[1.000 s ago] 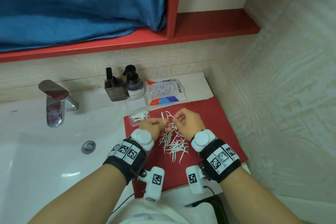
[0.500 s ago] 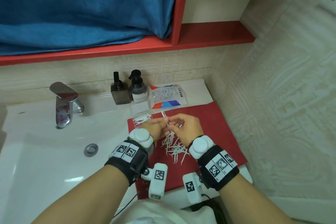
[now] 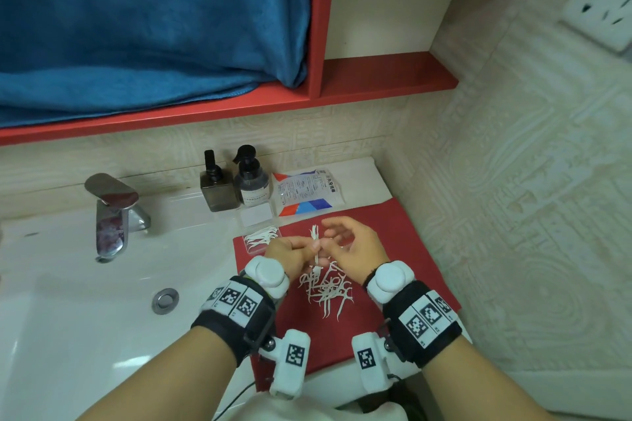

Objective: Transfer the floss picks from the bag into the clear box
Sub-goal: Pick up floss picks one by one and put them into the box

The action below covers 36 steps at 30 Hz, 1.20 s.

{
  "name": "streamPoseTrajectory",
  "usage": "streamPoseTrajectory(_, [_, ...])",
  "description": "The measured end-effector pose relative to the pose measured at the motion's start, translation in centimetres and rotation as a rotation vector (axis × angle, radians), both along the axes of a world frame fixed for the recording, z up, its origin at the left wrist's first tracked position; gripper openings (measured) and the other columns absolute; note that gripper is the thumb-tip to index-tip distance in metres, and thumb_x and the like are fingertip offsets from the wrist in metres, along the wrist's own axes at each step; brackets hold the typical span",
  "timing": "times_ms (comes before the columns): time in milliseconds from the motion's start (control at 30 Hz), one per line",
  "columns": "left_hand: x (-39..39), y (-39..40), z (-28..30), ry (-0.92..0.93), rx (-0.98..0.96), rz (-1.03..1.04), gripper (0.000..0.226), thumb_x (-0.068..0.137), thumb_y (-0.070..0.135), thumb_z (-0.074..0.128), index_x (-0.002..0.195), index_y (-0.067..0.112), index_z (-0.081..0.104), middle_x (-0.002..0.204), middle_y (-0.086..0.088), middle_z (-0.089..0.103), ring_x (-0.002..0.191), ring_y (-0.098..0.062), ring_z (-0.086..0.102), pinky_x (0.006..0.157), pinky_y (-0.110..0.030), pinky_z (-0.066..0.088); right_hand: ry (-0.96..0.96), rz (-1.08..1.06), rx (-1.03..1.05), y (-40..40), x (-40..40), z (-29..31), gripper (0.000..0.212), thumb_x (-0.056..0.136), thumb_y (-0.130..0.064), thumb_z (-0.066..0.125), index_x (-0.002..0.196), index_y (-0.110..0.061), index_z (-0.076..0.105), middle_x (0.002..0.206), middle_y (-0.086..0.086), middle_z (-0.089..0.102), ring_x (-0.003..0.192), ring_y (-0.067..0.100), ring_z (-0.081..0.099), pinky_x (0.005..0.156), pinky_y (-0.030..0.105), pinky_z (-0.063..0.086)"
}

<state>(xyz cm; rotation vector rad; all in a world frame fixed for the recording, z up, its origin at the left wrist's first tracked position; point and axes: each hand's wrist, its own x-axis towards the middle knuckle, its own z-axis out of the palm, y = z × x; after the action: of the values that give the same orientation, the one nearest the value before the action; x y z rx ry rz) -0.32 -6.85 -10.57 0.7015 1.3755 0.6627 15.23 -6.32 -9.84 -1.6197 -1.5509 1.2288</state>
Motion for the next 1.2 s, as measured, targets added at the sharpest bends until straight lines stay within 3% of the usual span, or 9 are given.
streamPoseTrajectory(133, [0.4, -0.7, -0.2, -0.002, 0.05, -0.12, 0.016, 0.089, 0.013, 0.064, 0.094, 0.0, 0.072, 0.085, -0.012, 0.075, 0.075, -0.021, 0.073, 0.074, -0.037, 0.054, 0.079, 0.014, -0.057, 0.1, 0.6, 0.0, 0.016, 0.086, -0.023, 0.073, 0.102, -0.026, 0.074, 0.088, -0.006, 0.076, 0.086, 0.004, 0.071, 0.085, 0.025, 0.055])
streamPoseTrajectory(367, [0.5, -1.0, 0.8, -0.049, 0.094, -0.138, 0.009, 0.089, 0.013, 0.064, 0.089, 0.008, 0.072, 0.085, -0.012, 0.075, 0.074, -0.02, 0.073, 0.07, -0.032, 0.052, 0.176, -0.068, -0.044, -0.5, 1.2, 1.1, 0.016, 0.083, -0.012, 0.076, 0.097, -0.019, 0.076, 0.085, -0.008, 0.076, 0.084, 0.006, 0.073, 0.081, 0.019, 0.055])
streamPoseTrajectory(567, [0.3, -1.0, 1.9, -0.073, 0.153, -0.145, 0.008, 0.088, 0.013, 0.066, 0.088, 0.008, 0.072, 0.086, -0.013, 0.075, 0.073, -0.019, 0.073, 0.065, -0.029, 0.051, 0.211, -0.099, 0.011, -0.9, 1.1, 2.2, 0.022, 0.082, -0.01, 0.077, 0.093, -0.029, 0.076, 0.089, -0.007, 0.077, 0.089, 0.007, 0.073, 0.083, 0.022, 0.056])
streamPoseTrajectory(733, [0.2, -1.1, 2.9, -0.109, 0.189, -0.197, 0.007, 0.088, 0.013, 0.065, 0.09, 0.009, 0.071, 0.085, -0.01, 0.075, 0.075, -0.02, 0.073, 0.062, -0.023, 0.054, 0.241, -0.106, 0.015, -1.1, 1.0, 3.3, 0.019, 0.082, -0.011, 0.077, 0.099, -0.02, 0.077, 0.09, -0.007, 0.077, 0.089, 0.007, 0.073, 0.079, 0.018, 0.055])
streamPoseTrajectory(967, [-0.2, -1.2, 4.4, -0.135, 0.228, -0.258, 0.011, 0.09, 0.016, 0.063, 0.087, 0.012, 0.072, 0.086, -0.008, 0.075, 0.075, -0.018, 0.072, 0.065, -0.024, 0.051, 0.25, -0.057, 0.047, -1.4, 0.6, 4.9, 0.025, 0.084, -0.01, 0.075, 0.109, -0.015, 0.073, 0.095, -0.003, 0.076, 0.093, 0.009, 0.072, 0.086, 0.022, 0.056])
streamPoseTrajectory(1200, [-0.3, -1.5, 4.9, -0.199, 0.169, -0.185, 0.013, 0.089, 0.014, 0.064, 0.095, 0.005, 0.071, 0.09, -0.011, 0.075, 0.081, -0.021, 0.073, 0.064, -0.023, 0.053, 0.241, 0.015, 0.057, -1.3, 0.2, 5.6, 0.017, 0.087, -0.012, 0.072, 0.1, -0.021, 0.075, 0.096, -0.001, 0.077, 0.095, 0.012, 0.072, 0.088, 0.029, 0.056])
